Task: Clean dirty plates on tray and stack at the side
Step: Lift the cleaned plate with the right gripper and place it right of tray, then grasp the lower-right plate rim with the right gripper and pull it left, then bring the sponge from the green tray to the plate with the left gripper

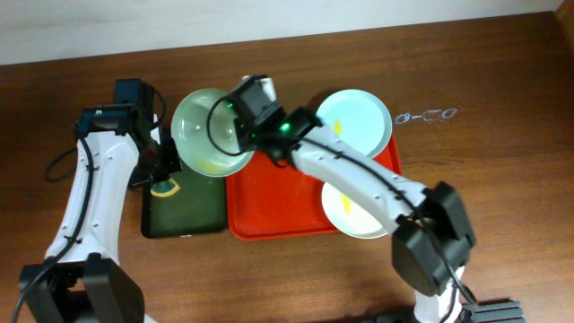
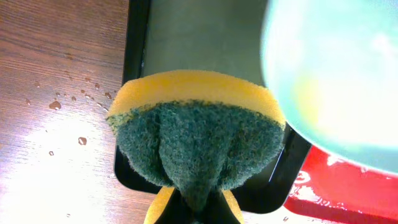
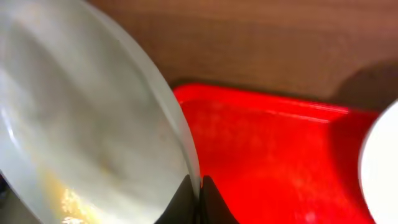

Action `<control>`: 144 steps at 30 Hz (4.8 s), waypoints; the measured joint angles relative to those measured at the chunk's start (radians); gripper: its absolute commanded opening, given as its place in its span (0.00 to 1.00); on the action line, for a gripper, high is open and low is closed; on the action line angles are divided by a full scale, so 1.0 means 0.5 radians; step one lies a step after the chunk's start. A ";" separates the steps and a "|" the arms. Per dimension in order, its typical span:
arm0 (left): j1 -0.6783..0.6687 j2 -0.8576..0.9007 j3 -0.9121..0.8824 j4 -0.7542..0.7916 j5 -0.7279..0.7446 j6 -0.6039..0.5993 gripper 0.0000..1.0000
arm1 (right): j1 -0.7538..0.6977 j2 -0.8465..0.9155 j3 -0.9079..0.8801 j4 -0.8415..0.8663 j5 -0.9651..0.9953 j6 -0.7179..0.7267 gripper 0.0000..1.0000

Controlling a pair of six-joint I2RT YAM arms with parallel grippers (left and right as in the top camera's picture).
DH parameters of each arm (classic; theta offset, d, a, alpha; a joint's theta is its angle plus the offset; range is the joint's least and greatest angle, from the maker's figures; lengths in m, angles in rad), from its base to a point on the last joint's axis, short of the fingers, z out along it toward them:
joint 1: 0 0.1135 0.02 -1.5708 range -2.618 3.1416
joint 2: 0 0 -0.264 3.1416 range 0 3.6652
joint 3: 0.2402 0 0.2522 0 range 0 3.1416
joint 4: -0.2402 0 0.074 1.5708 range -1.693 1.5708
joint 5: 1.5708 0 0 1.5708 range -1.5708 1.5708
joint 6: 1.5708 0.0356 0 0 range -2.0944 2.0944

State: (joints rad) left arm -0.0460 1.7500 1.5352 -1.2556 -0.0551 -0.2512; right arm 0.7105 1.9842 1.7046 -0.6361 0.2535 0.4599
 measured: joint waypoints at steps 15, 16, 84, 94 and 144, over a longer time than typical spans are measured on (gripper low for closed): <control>0.000 0.000 0.000 -0.034 -0.002 0.000 0.00 | 0.523 0.013 0.002 0.959 1.690 -1.283 0.04; 0.000 0.000 0.000 -0.034 -0.002 0.000 0.00 | 0.523 0.013 0.002 0.956 1.692 -1.248 0.04; -0.069 0.000 0.000 0.079 -0.001 0.000 0.00 | -1.668 -0.514 -1.271 -0.961 -0.838 -0.618 0.04; -0.069 0.000 0.000 0.080 -0.001 0.000 0.00 | -1.389 -0.514 -1.297 -0.847 -1.074 -0.505 0.04; -0.244 0.384 -0.053 0.356 -0.011 0.175 0.00 | -0.697 -0.370 -1.355 0.323 -0.913 0.054 0.04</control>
State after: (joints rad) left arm -0.1680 1.9419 1.5085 -1.0779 -0.0605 -0.1638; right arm 0.3622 1.7992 1.0271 -0.4744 -0.2031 0.4870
